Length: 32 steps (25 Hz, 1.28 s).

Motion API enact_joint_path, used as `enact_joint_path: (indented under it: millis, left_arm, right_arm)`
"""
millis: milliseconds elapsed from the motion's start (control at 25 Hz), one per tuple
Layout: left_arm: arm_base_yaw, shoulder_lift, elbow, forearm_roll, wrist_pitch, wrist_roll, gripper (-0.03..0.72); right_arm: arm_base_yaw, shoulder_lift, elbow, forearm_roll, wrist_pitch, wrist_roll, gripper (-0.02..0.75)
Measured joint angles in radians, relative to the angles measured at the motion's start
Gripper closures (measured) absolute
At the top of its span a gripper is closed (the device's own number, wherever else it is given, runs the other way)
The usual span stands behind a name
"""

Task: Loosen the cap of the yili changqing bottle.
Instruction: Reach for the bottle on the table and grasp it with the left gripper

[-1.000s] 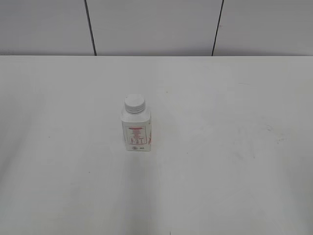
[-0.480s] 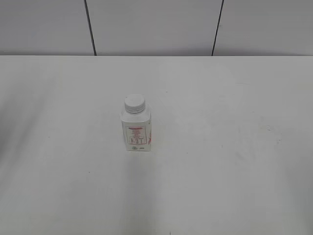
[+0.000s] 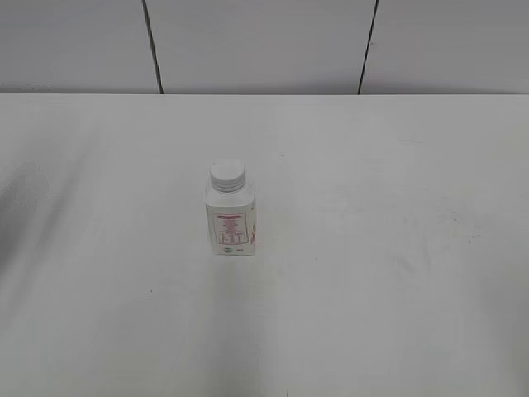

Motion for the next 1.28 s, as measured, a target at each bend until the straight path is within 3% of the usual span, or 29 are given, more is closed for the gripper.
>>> enact_joint_path:
  millis: [720,960,1280]
  left_arm:
    - [0.000,0.213,0.000,0.019,-0.171,0.000,0.207]
    - [0.000,0.384,0.000,0.186,-0.366,-0.020,0.207]
    - [0.066,0.574,-0.001,0.519,-0.529,-0.214,0.207]
  right_arm:
    - [0.000,0.000,0.000,0.000,0.000,0.000,0.183]
    - [0.000,0.000,0.000,0.000,0.000,0.000,0.183]
    - [0.000,0.000,0.000,0.000,0.000,0.000,0.183]
